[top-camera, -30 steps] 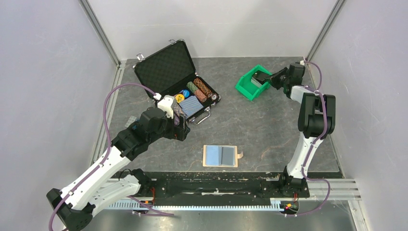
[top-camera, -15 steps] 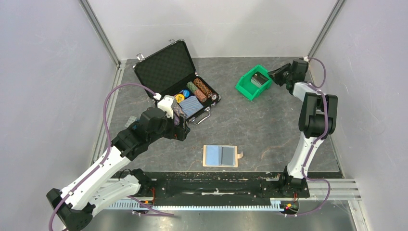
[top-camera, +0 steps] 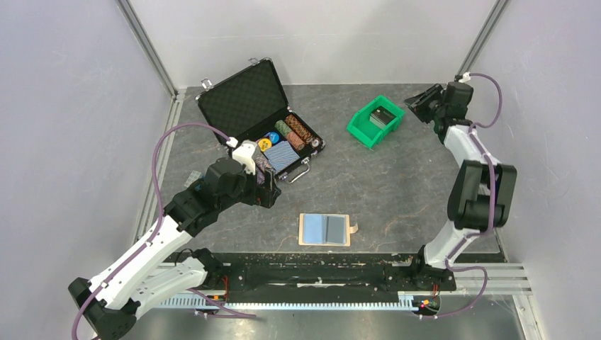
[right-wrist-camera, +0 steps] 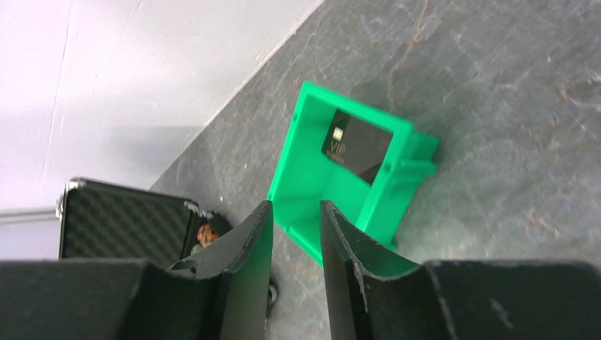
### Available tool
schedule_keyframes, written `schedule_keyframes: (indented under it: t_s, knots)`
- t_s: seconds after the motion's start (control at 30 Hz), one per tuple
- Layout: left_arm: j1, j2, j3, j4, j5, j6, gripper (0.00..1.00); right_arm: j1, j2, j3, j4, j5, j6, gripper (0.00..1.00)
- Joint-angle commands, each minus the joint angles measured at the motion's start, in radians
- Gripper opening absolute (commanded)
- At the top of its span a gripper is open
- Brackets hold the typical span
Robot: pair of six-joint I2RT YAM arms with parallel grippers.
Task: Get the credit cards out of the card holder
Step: Place the credit card in the storage box, then remove the credit card from the card holder.
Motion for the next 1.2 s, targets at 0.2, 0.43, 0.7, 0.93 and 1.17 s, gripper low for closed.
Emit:
schedule_keyframes:
  t_s: [0.2,0.43,0.7,0.93,1.17]
  knots:
    - [0.003,-0.004,-0.06,0.13,0.169,-0.157,1.0,0.145,-0.424,-0.426,-0.071,0.003,-0.218,0.38]
    - [0.003,-0.011,-0.136,0.243,0.166,-0.26,0.95,0.345,-0.669,-0.712,-0.096,0.025,-0.3,0.41]
    - [0.003,0.103,-0.195,0.356,0.383,-0.303,0.91,0.521,-0.87,-0.998,-0.036,-0.125,-0.254,0.41]
    - [0.002,0.243,-0.258,0.488,0.474,-0.354,0.83,0.696,-0.999,-1.08,0.012,-0.08,-0.135,0.42]
    - [0.002,0.346,-0.311,0.549,0.496,-0.368,0.8,0.807,-1.034,-1.069,0.015,0.03,-0.059,0.46]
